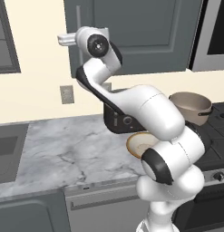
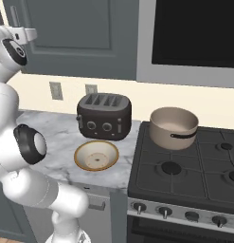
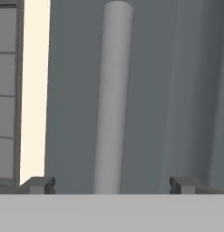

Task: Open the cabinet and move the ladle to the pot. Then close the cabinet.

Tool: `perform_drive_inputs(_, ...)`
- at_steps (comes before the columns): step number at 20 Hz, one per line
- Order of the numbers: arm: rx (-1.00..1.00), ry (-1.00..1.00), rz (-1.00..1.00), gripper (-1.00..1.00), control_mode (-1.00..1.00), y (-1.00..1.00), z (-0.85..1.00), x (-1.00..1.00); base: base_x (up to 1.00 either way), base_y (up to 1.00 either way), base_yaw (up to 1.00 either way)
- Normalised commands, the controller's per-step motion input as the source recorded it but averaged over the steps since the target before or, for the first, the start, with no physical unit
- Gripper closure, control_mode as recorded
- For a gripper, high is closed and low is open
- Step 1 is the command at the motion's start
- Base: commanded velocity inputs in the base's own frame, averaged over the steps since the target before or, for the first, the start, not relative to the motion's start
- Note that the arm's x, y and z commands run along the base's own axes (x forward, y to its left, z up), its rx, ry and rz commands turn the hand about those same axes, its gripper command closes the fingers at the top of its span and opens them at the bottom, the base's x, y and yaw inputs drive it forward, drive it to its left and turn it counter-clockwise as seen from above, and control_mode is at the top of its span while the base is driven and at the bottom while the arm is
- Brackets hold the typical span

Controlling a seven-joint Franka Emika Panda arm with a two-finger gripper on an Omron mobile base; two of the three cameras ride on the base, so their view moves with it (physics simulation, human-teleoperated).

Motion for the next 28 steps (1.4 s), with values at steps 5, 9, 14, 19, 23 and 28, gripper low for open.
perform_drive_inputs(5, 0.00, 0.00, 0.00, 1.00, -1.00, 0.09, -0.14, 0.31, 0.00, 0.00, 0.00)
perform_drive_inputs(9, 0.00, 0.00, 0.00, 1.00, -1.00, 0.00, 0.00, 0.03, 0.00, 0.00, 0.00)
perform_drive_inputs(14, 0.00, 0.00, 0.00, 1.00, -1.00, 0.00, 0.00, 0.00, 0.00, 0.00, 0.00)
perform_drive_inputs(19, -0.01, 0.00, 0.00, 1.00, -1.00, 0.00, -0.05, 0.00, 0.00, 0.00, 0.00)
perform_drive_inputs(23, -0.01, -0.03, 0.00, 1.00, -1.00, 0.03, -0.31, 0.00, 0.00, 0.00, 0.00)
perform_drive_inputs(28, 0.00, -0.03, 0.00, 1.00, -1.00, 0.00, -0.20, -0.09, 0.00, 0.00, 0.00)
